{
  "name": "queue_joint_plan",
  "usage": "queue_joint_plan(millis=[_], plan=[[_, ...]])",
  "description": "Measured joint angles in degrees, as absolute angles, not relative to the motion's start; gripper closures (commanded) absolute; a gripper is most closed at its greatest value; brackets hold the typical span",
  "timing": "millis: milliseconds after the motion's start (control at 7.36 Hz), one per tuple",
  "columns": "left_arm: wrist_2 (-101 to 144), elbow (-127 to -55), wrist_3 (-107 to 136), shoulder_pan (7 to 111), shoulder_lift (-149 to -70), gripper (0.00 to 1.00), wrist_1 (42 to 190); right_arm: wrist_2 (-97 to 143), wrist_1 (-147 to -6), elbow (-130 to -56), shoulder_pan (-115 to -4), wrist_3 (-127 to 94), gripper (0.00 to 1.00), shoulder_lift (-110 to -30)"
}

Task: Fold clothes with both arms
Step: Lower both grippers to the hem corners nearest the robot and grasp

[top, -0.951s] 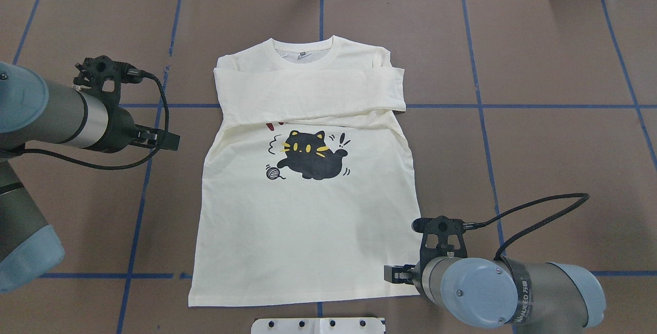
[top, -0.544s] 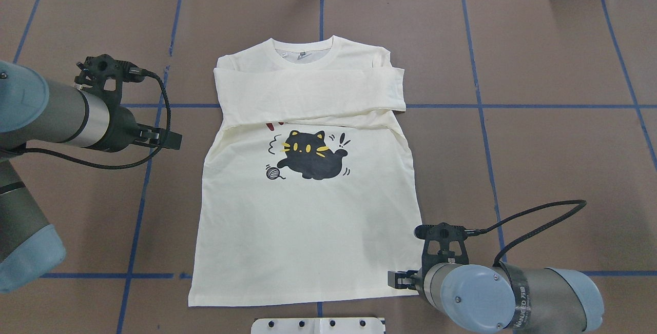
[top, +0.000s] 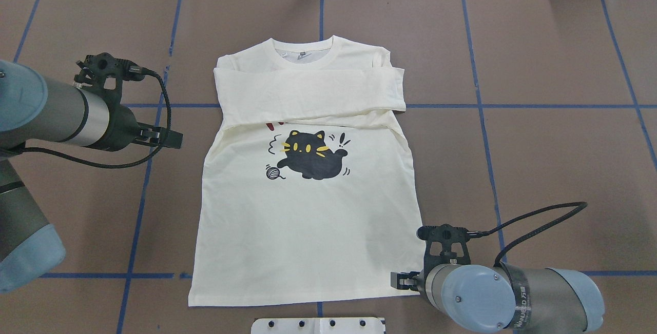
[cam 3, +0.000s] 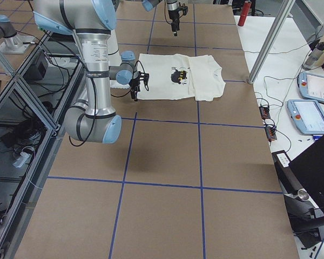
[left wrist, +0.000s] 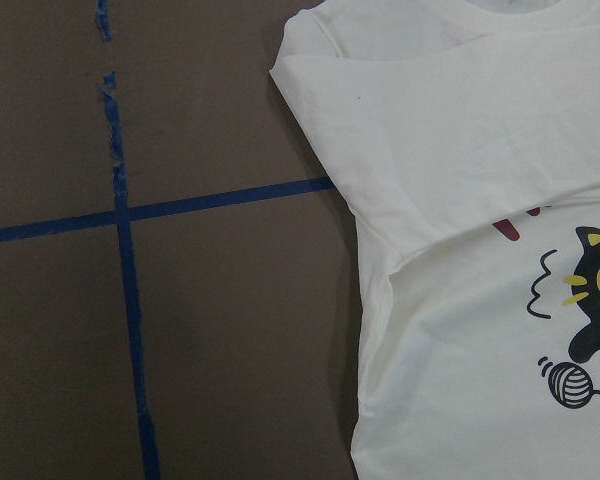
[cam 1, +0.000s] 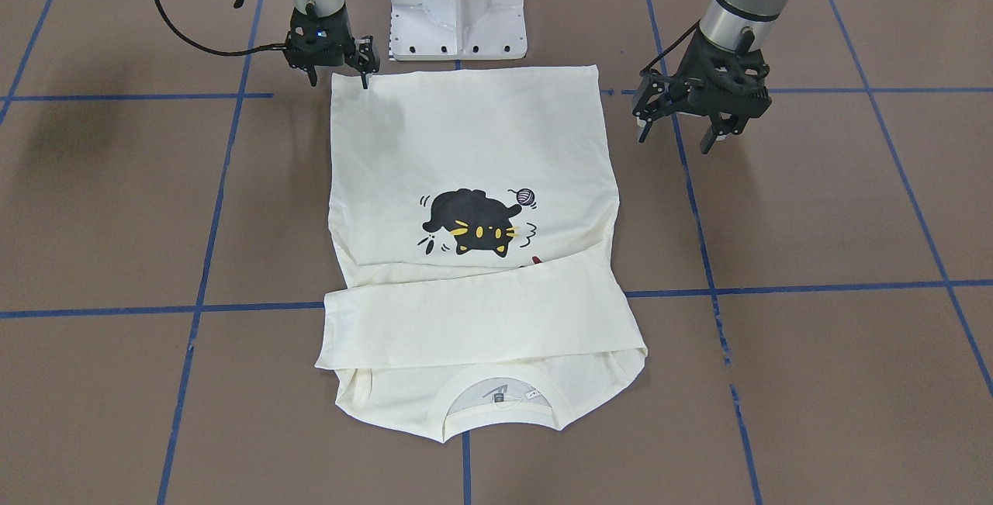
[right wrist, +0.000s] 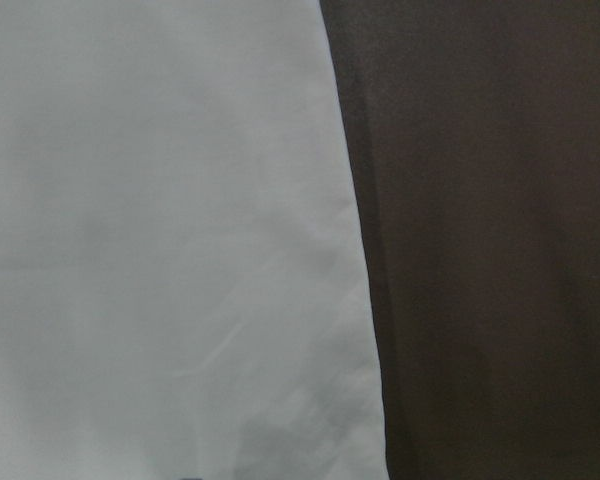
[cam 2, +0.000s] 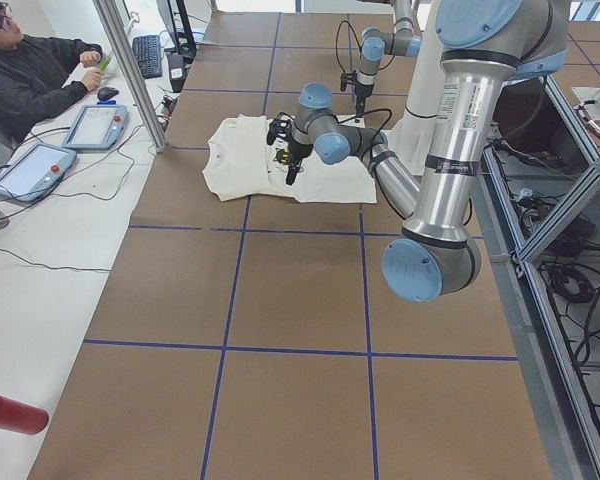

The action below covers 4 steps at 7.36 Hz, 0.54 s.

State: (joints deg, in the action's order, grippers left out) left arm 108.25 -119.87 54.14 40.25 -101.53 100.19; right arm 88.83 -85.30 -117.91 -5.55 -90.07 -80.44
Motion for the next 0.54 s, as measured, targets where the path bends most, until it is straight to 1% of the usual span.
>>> queue_joint_plan(millis=[136, 272, 544], plan=[[108.27, -119.88, 54.14, 40.25, -101.56, 0.00, 100.19, 89.38, -85.33, -117.79, -5.59, -90.08, 0.56, -80.50], [108.28, -119.88, 54.12, 40.25, -101.59, 0.01, 100.19, 89.89, -85.34, -117.80, -5.61, -90.09, 0.66, -80.55], [108.28, -119.86, 54.07, 40.25, -101.57, 0.01, 100.20, 90.57, -85.36, -117.97, -5.74, -90.12, 0.77, -80.59]])
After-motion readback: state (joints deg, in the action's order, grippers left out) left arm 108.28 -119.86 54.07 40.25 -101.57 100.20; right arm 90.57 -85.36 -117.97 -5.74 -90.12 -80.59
